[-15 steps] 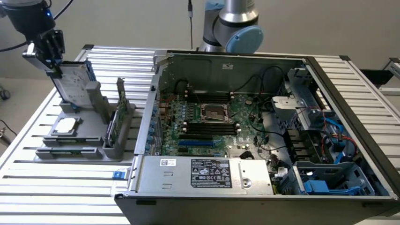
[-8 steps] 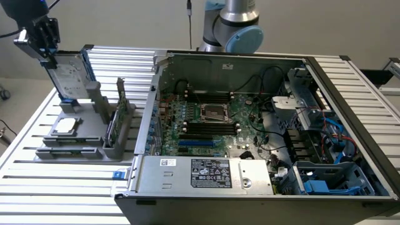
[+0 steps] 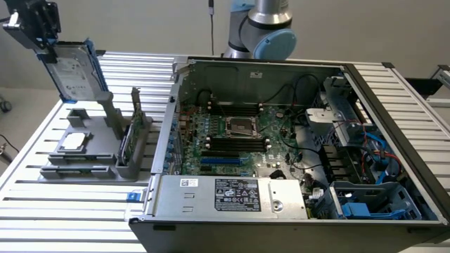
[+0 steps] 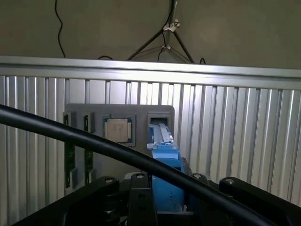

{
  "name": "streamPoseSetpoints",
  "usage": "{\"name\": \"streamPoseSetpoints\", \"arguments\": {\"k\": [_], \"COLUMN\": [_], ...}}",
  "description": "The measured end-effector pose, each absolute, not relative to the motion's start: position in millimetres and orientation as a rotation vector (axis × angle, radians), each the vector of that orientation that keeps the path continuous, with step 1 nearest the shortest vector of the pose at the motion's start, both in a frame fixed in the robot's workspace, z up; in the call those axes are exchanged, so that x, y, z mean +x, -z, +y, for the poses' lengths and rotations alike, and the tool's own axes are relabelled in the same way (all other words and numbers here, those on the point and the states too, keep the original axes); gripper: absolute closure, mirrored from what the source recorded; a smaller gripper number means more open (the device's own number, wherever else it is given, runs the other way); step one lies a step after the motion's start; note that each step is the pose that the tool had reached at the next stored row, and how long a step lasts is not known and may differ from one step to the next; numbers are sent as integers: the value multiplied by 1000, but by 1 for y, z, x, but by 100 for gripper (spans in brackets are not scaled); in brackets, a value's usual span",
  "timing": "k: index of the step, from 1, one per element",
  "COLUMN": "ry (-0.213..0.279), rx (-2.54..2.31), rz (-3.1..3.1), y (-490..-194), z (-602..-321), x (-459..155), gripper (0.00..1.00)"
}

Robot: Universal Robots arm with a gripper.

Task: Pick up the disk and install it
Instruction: 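Pick up the disk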

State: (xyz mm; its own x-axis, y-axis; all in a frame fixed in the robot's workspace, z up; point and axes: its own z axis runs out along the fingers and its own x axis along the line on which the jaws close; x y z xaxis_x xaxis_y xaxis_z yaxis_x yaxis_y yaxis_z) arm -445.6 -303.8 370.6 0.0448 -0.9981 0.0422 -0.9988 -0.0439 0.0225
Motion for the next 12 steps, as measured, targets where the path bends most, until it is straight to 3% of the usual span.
{"name": "streamPoseSetpoints", "arguments": {"k": [12], "ry": [-19], "rx": [2240], "rz": [-2142], "y": [-417], "z": [-305], "x": [-409], "gripper": [68]}}
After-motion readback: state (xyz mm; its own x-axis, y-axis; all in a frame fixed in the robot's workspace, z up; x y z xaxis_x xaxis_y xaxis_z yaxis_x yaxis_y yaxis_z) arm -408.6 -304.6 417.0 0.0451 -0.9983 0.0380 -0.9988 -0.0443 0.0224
